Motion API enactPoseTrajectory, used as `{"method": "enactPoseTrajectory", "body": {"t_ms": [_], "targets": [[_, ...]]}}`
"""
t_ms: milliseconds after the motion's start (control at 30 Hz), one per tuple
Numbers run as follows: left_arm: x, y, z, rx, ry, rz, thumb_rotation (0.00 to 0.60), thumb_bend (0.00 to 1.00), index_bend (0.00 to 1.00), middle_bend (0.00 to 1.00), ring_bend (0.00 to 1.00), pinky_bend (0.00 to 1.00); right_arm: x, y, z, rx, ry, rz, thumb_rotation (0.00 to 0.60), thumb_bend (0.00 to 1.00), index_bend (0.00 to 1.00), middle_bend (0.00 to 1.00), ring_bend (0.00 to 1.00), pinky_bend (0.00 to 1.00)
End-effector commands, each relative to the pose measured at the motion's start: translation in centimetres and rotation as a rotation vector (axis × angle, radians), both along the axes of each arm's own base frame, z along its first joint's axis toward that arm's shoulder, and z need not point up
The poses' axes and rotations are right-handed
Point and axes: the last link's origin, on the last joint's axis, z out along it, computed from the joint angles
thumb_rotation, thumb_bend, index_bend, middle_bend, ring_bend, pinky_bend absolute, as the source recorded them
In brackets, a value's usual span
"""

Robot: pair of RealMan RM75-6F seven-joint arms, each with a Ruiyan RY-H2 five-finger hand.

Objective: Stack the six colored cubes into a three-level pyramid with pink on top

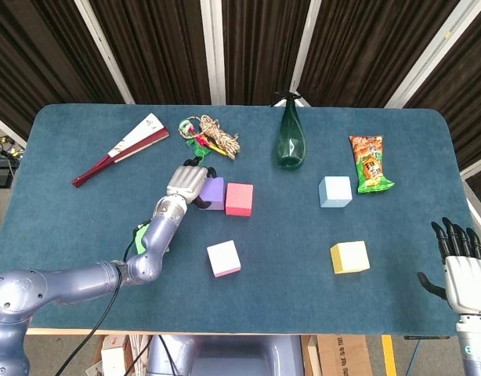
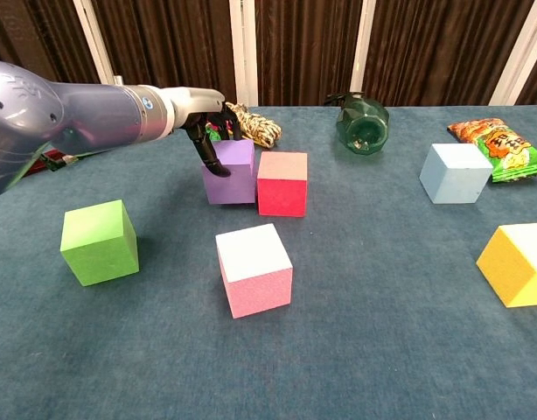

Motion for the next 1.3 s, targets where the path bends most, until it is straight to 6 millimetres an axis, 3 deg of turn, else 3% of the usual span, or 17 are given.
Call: {"method": "enactPoseTrajectory", "body": {"t_ms": [33,1300], "targets": [[0.01,-0.04,-0.11,-0.003,0.007,-0.004,0.600,0.28,0.31,0.31,0.00,0.09,-0.02,0.01,0.05,-0.002,0.000,-0.001,0.600,0.24,0.09,0.00,0.06,0.04],[0.58,-0.21,-0.84,-0.005,0.036,-0.012,0.600,0.24,0.28,0.28,0.00,0.09,-0.12,-0.03,0.17,-0.005,-0.003,-0.006,0.600,0.24,0.09,0.00,0.06,0.04]]}}
